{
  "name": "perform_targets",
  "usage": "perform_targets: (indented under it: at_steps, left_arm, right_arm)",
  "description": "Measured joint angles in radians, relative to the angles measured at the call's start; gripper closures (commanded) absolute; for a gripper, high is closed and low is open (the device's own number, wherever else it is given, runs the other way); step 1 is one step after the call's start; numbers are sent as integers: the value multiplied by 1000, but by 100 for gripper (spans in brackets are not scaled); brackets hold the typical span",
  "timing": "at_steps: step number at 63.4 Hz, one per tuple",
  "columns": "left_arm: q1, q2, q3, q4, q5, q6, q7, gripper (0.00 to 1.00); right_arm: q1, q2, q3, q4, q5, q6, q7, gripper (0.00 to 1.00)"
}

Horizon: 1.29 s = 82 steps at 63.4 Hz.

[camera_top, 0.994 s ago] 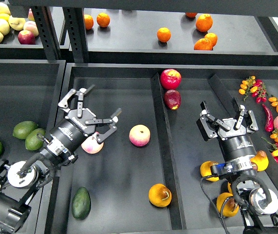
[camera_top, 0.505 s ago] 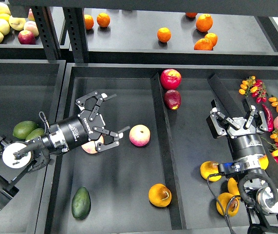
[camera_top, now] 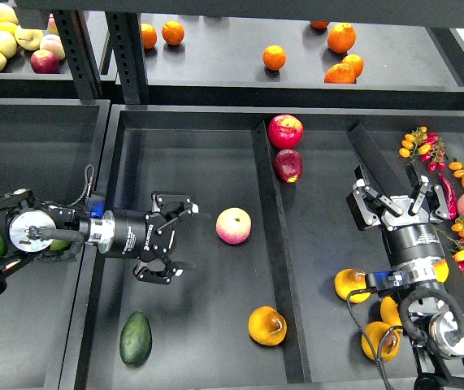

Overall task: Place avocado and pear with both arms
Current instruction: 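Swing the left gripper over the dark green avocado in the middle bin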

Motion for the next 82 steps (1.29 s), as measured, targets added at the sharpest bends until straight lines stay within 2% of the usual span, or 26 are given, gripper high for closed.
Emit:
perform_targets:
  at_steps: [19, 37, 54, 67, 82]
  left_arm:
    - [-154, -77, 278, 13, 18, 0, 0, 1]
    - [-276, -208, 577, 21, 22, 0, 0, 1]
    - [-315, -330, 697, 129, 22, 0, 0, 1]
    - [-307, -339, 748, 230, 22, 0, 0, 1]
    - [-288, -340, 774, 245, 15, 0, 0, 1]
  right_arm:
    - [6, 0, 52, -1, 32, 0, 1, 0]
    - [15, 0, 102, 2, 109, -16, 1, 0]
    - [13, 0, 113, 2, 110, -17, 2, 0]
    - [12, 0, 114, 2, 110, -17, 2, 0]
    - [12, 0, 113, 2, 110, -17, 2, 0]
